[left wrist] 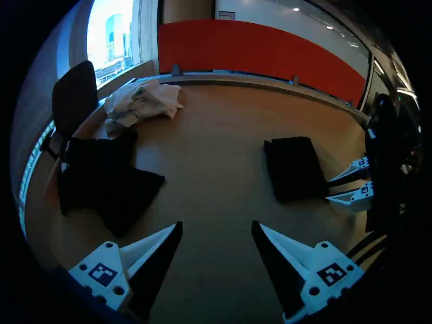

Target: Fold towel

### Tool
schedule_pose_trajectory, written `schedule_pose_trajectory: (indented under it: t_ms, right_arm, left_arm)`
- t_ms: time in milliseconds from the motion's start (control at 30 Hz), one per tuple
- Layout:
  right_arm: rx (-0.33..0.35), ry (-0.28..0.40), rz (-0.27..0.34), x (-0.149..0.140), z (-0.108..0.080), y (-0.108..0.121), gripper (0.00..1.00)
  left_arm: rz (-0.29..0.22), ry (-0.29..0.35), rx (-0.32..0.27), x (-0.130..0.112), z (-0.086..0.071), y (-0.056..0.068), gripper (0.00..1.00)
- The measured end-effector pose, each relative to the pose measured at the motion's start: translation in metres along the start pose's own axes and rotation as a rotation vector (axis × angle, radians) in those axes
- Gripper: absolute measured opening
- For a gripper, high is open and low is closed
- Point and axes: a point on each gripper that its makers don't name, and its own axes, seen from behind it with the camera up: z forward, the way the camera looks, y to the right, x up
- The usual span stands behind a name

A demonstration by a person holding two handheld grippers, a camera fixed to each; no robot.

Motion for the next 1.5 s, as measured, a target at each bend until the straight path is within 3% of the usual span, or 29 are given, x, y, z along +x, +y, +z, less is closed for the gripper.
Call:
schedule_pose_trajectory:
  t_ms: [400,600,733,1100,1500]
  right_arm:
    - [-0.015,0.005,0.03,-0.005,-0.001,0.002,0.26]
    - [-0.014,0.006,0.038,-0.004,0.0,0.001,0.25]
    - [-0.023,0.005,0.044,-0.005,-0.001,0.003,0.08]
    - [-0.021,0.026,0.057,0.005,-0.007,0.006,0.07]
    - [-0.031,0.133,0.014,0.07,-0.039,0.015,0.07]
  left_arm:
    - [0.003,0.001,-0.004,0.001,0.0,0.001,0.94]
    - [0.004,0.001,-0.006,0.001,0.001,0.002,0.95]
    - [0.003,0.002,-0.008,0.003,0.001,0.002,0.94]
    - [0.009,0.006,-0.012,0.005,0.0,0.002,0.94]
    - [0.013,0.017,-0.012,0.01,-0.002,0.001,0.94]
